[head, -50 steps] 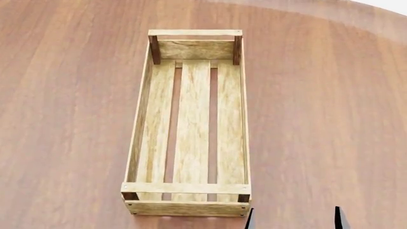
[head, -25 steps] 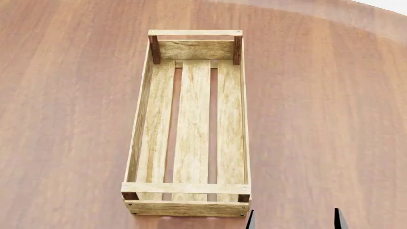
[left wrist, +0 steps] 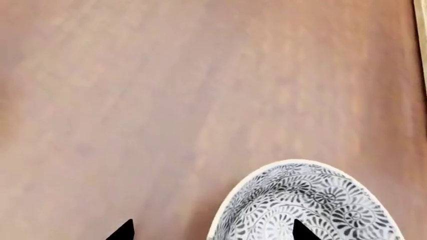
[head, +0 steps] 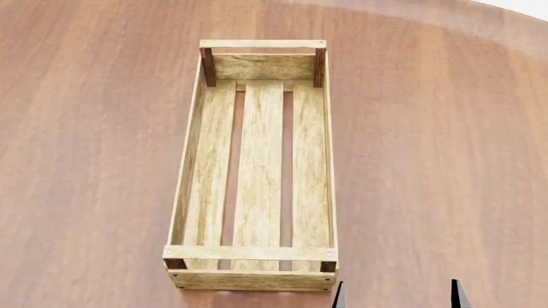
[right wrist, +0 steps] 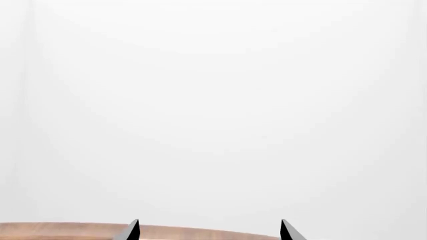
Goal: Stack the right bowl on the left bowl and place them in the tray.
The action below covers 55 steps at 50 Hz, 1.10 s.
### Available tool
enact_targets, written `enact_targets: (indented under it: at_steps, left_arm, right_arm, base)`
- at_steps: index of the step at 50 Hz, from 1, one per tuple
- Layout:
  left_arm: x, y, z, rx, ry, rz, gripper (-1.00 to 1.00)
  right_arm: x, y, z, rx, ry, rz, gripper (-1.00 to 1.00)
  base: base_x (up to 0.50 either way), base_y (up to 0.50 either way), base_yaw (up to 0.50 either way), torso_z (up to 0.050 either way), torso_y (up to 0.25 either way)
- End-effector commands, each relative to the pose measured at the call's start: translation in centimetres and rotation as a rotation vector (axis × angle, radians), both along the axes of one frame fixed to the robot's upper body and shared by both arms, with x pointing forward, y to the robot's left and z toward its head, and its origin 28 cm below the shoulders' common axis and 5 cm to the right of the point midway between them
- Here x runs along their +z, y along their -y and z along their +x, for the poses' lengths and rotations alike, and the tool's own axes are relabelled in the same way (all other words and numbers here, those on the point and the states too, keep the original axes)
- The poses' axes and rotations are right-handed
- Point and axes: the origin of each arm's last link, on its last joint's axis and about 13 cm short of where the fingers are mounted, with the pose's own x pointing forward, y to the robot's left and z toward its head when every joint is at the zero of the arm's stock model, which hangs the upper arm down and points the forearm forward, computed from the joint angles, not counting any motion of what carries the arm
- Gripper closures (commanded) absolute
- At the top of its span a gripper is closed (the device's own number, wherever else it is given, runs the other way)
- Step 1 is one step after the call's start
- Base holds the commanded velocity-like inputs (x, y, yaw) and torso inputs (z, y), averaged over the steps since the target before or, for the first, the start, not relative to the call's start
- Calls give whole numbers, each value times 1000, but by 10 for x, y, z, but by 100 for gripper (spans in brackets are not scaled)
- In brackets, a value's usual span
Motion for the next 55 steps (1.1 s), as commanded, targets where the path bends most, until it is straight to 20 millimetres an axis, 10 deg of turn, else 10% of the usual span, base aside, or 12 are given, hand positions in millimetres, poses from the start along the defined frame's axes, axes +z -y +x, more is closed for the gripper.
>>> enact_targets:
  at_steps: [1, 8, 9, 36, 55]
  left_arm:
    - [-3, 3, -2, -16, -28, -12, -100]
    - [-1, 5, -4, -27, -22, -19, -100]
    - [-1, 5, -4, -27, -22, -17, 100]
    - [12, 8, -7, -101, 69, 78, 100]
    - [71, -3, 7, -76, 279, 120, 100]
  right_arm:
    - [1, 0, 2, -9, 8, -15, -100]
    - [0, 0, 2, -10, 7, -14, -100]
    - [0, 0, 2, -9, 7, -15, -100]
    - [-4, 1, 3, -12, -10, -22, -100]
    - [-2, 2, 3, -16, -7, -19, -100]
  base:
    - [0, 0, 0, 0, 0]
    - [0, 0, 0, 0, 0]
    - [0, 0, 0, 0, 0]
    - [0, 0, 0, 0, 0]
    - [0, 0, 0, 0, 0]
